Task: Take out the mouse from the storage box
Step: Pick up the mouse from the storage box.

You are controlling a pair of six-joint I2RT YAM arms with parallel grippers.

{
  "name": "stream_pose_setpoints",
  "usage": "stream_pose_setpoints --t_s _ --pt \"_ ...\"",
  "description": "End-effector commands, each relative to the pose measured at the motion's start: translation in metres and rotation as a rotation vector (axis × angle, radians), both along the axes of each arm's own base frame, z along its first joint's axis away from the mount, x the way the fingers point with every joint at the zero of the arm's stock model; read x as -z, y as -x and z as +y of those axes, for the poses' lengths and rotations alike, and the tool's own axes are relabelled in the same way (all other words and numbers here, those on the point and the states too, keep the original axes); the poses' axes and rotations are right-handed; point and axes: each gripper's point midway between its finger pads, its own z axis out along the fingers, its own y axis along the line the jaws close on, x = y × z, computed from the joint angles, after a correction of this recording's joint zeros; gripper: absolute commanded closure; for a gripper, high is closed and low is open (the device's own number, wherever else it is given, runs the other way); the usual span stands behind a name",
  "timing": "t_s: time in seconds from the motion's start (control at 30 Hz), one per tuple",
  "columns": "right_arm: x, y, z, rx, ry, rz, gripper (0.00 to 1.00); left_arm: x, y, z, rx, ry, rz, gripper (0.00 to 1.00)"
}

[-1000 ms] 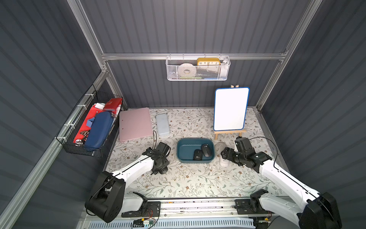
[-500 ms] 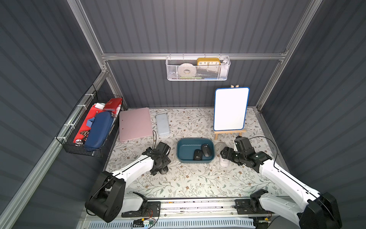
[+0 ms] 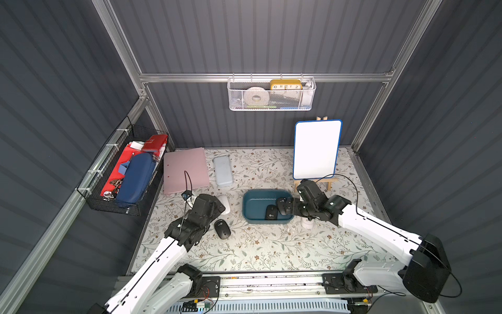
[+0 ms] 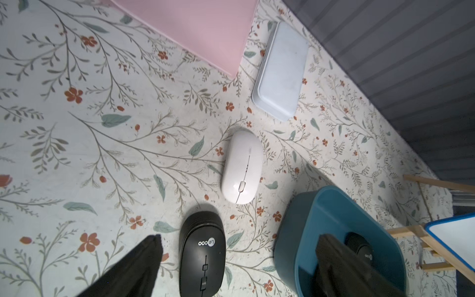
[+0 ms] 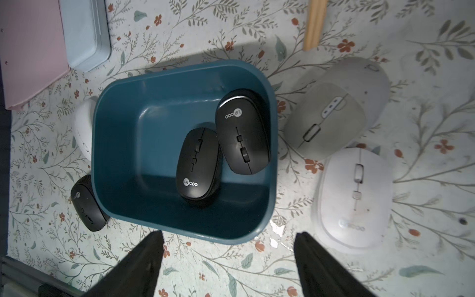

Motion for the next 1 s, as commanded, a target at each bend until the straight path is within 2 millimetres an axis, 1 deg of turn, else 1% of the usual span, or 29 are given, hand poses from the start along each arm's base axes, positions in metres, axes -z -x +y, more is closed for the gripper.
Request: stream_pose_setpoints --t_s 0.0,0.07,0.2,0.4,0.57,0.77,0.97 --pt "0.003 -0.002 0.012 -0.009 0.094 -0.002 0.17 0.004 0.003 0.009 -0.007 -0.049 -0.009 0.0" --pt "0.008 -0.004 0.023 -0.035 0.136 0.017 0.17 0.008 0.004 0.007 0.002 -0.035 -0.006 0.01" --pt "0.026 -0.008 0.043 -0.065 0.202 0.085 0.17 0.019 0.006 0.004 0.013 -0.022 0.01 0.01" --pt "0.052 -0.014 0.063 -0.067 0.241 0.127 0.18 0.033 0.009 0.004 0.003 -0.009 0.036 0.01" --pt "0.074 -0.017 0.074 -0.062 0.248 0.176 0.18 0.042 0.011 0.003 0.012 -0.004 0.048 0.01" --pt "0.095 -0.019 0.079 -0.046 0.265 0.219 0.18 0.036 0.012 0.004 0.023 -0.012 0.02 0.01" --pt "0.108 -0.02 0.09 -0.065 0.253 0.252 0.18 0.033 0.014 0.007 0.024 -0.016 0.0 0.0"
